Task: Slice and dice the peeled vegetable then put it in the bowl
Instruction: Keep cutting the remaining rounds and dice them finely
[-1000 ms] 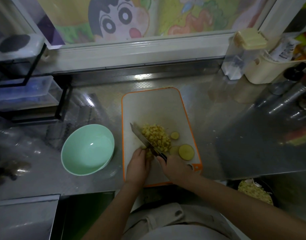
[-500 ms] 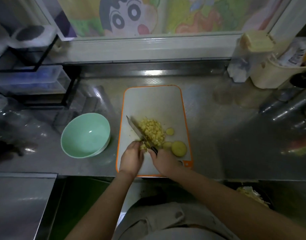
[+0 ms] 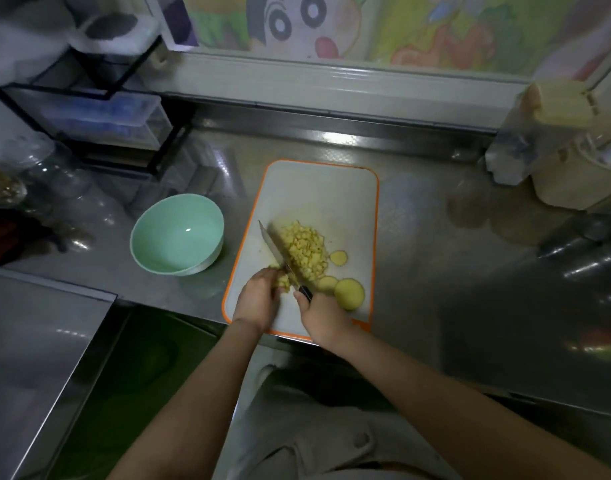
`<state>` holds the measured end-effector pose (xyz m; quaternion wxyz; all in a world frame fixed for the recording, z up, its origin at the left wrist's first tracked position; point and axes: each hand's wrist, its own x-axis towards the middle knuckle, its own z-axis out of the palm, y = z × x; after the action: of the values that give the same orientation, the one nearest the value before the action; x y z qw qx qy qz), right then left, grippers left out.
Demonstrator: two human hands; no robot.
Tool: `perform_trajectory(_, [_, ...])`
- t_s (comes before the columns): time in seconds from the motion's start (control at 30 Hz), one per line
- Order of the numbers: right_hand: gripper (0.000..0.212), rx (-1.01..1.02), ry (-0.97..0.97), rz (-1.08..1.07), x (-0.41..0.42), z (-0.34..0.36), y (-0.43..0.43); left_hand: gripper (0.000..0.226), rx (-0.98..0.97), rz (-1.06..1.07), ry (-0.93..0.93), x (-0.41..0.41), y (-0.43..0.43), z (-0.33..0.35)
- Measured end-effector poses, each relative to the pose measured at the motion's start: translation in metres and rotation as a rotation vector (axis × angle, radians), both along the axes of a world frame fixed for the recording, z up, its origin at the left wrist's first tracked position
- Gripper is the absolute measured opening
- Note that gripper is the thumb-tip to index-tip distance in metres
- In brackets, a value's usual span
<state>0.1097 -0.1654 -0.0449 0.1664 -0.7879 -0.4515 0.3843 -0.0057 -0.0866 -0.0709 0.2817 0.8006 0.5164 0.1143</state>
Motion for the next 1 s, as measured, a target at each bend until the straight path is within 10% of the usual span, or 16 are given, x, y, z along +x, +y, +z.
perform_trajectory(1.0, [0.048,0.011,0.108,0.007,0.017,-0.002,0.01,0.033,0.013,0.057,-0.07,0.001,-0.005,-0.007])
